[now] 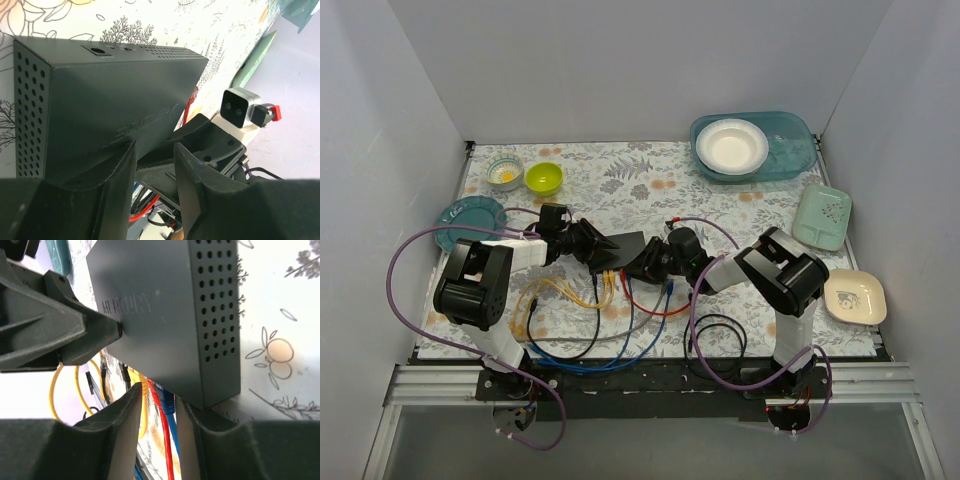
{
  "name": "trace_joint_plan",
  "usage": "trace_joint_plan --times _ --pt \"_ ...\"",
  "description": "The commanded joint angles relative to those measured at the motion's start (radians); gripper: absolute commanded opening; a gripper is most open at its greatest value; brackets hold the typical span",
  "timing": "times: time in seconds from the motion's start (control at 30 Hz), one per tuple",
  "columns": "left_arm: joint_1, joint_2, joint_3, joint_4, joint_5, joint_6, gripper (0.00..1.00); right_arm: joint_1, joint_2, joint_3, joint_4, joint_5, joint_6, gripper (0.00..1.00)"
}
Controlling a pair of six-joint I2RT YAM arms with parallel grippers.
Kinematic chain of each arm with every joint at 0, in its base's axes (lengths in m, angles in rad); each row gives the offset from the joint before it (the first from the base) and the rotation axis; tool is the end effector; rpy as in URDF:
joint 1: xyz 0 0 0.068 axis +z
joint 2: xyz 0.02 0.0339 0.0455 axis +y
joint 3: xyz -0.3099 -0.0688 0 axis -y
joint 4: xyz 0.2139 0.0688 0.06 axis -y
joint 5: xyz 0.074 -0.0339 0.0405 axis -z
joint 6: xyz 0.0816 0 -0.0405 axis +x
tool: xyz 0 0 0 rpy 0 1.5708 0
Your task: Pull the plug from the switch port
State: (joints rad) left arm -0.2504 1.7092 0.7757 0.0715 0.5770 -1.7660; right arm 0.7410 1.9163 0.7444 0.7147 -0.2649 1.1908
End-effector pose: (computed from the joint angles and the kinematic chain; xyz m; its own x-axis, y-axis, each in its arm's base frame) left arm 0.3096 -0.1251 0.1761 -0.3986 -0.7467 0.5325 -0.8285 0.0441 -0.5582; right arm 0.2810 0.2860 0.1639 -0.8868 0.4035 -0.2255 -0.0035 0.4820 0.8762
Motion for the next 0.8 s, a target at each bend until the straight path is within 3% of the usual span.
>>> trace_joint_plan --times 0.0,0.2,0.53,0.77 --pt "0.007 -0.023 -0.029 -0.055 -0.026 0.031 0.36 0.001 0.035 0.036 0.019 0.064 0.029 0.39" --pt "0.005 -0.023 -0.036 -0.050 -0.020 0.033 0.36 0.001 0.043 0.010 0.058 0.095 0.075 0.31" --pt "0.005 -0.025 -0.023 -0.065 -0.023 0.051 0.36 0.001 0.065 -0.024 0.146 0.116 0.168 0.29" --pt "0.007 -0.022 -0.042 -0.049 0.007 0.048 0.36 0.001 0.081 -0.022 0.158 0.082 0.142 0.01"
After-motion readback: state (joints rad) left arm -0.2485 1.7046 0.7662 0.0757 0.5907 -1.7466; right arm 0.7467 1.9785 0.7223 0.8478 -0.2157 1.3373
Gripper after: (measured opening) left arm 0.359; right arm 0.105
